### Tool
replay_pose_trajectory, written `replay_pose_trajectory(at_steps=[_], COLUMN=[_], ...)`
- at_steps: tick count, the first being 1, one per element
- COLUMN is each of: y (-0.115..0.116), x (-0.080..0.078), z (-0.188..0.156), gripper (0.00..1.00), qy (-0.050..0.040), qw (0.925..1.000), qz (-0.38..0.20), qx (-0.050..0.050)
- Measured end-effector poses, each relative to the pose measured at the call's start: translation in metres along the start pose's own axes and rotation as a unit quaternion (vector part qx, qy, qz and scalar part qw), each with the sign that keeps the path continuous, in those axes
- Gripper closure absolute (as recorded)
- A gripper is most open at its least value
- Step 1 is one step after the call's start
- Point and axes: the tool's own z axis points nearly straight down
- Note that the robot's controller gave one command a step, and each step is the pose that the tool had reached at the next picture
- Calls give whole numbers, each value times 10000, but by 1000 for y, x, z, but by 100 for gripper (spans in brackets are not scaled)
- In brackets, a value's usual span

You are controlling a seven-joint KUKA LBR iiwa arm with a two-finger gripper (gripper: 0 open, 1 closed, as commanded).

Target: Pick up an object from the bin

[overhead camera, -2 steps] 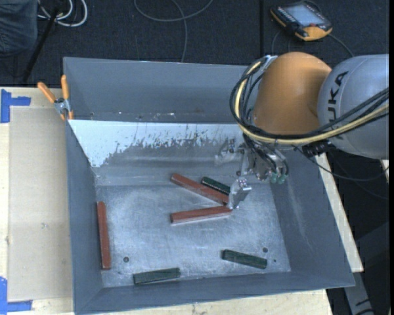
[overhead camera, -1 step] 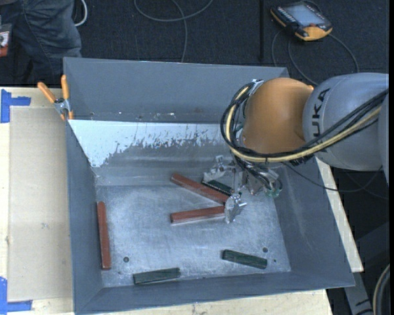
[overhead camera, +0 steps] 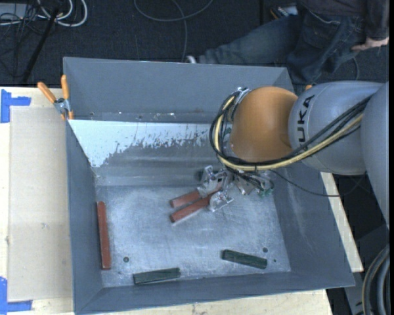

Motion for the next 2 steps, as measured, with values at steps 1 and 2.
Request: replay_pose_trajectory(at_steps=[1,2], y=[0,8], x=[0,-4], z=[0,-185], gripper=[100,100], qy=[1,86], qw=[10000,9996], qz=[2,258], qx=[-1,-37])
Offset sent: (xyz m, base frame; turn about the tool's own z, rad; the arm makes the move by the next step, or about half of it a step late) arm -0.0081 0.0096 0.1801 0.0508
